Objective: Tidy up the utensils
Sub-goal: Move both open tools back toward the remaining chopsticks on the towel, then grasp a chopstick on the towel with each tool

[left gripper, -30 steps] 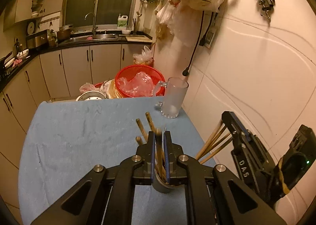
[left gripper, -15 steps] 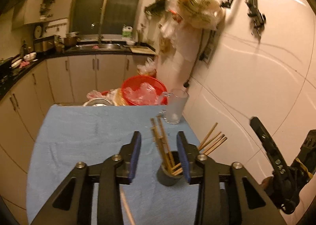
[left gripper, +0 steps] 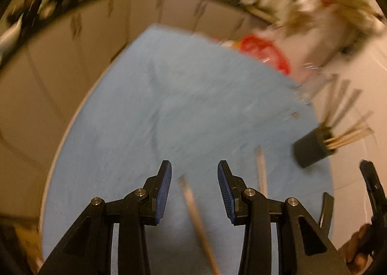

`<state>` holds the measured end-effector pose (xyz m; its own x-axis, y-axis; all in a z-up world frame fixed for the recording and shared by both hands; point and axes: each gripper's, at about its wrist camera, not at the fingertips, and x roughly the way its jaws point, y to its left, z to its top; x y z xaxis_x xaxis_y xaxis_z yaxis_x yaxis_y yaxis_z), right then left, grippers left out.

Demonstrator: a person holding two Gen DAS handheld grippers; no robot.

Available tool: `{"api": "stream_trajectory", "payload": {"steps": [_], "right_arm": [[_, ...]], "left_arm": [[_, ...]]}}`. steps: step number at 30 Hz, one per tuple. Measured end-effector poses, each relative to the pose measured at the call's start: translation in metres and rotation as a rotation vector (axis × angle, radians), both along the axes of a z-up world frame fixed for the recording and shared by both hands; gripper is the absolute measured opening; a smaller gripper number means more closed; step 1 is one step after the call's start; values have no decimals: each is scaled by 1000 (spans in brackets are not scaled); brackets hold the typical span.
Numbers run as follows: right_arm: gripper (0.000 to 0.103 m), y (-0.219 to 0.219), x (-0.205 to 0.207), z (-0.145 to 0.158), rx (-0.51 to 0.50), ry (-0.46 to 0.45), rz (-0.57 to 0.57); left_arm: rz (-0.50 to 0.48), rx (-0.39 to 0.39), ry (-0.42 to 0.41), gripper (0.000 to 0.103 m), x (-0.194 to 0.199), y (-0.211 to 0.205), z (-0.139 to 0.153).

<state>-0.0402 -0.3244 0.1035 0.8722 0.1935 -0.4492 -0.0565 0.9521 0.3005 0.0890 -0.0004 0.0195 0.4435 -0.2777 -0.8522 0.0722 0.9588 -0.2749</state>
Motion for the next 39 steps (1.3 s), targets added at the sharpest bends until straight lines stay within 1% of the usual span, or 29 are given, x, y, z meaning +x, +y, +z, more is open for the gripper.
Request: {"api": "stream_trajectory", "payload": {"steps": [2, 4, 9, 12, 13, 14, 15, 16, 17, 20, 22, 24, 26, 28, 29, 30, 31, 33, 36, 39], "right_arm": [[45, 7, 6, -7, -7, 27, 14], [45, 13, 8, -13, -17, 47, 20], [45, 12, 16, -23, -20, 100, 11], [45, 11, 22, -24, -23, 129, -8], [45, 9, 23, -26, -21, 142, -10], [45, 8, 25, -28, -20, 150, -13], [45, 7, 25, -29, -19, 160, -15], [45, 7, 27, -31, -19, 173, -12], [45, 9, 30, -32, -19, 187, -6], [45, 17, 44, -40, -14, 241, 21], [45, 27, 57, -48, -38, 291, 51], [45, 37, 75, -59, -35, 352, 89], [45, 46, 98, -76, -42, 441, 120], [44, 50, 117, -90, -26, 501, 124], [40, 53, 130, -100, -35, 555, 124], [39, 53, 141, -108, -23, 589, 115], [39, 54, 148, -111, -19, 605, 113], [39, 57, 163, -121, -59, 645, 113], [34, 63, 174, -132, -102, 692, 111], [30, 76, 177, -135, -198, 694, 108]], "left_arm": [[17, -20, 83, 40, 8, 7, -22], [25, -21, 131, 40, 13, 8, -37], [-11, 22, 185, 40, 18, -16, -61], [-22, 68, 210, 40, 17, -33, -73], [-24, 94, 189, 40, 15, -39, -73], [-27, 124, 180, 32, 14, -44, -73], [-26, 153, 173, 28, 13, -47, -74], [-15, 184, 162, 15, 12, -48, -74], [-6, 204, 157, 11, 12, -48, -75], [-14, 202, 153, 10, 12, -40, -75], [-4, 211, 144, 9, 9, -28, -74], [-28, 197, 138, 9, 6, -23, -74], [-41, 195, 132, 9, 3, -21, -75], [-49, 198, 126, 9, 1, -20, -74], [-52, 196, 125, 10, -1, -20, -74], [-55, 194, 124, 10, -1, -16, -74], [-60, 191, 123, 10, -2, -14, -74], [-68, 187, 120, 10, -3, -11, -74], [-77, 186, 114, 11, -5, -11, -74], [-74, 190, 116, 11, -6, -13, -74]]}}
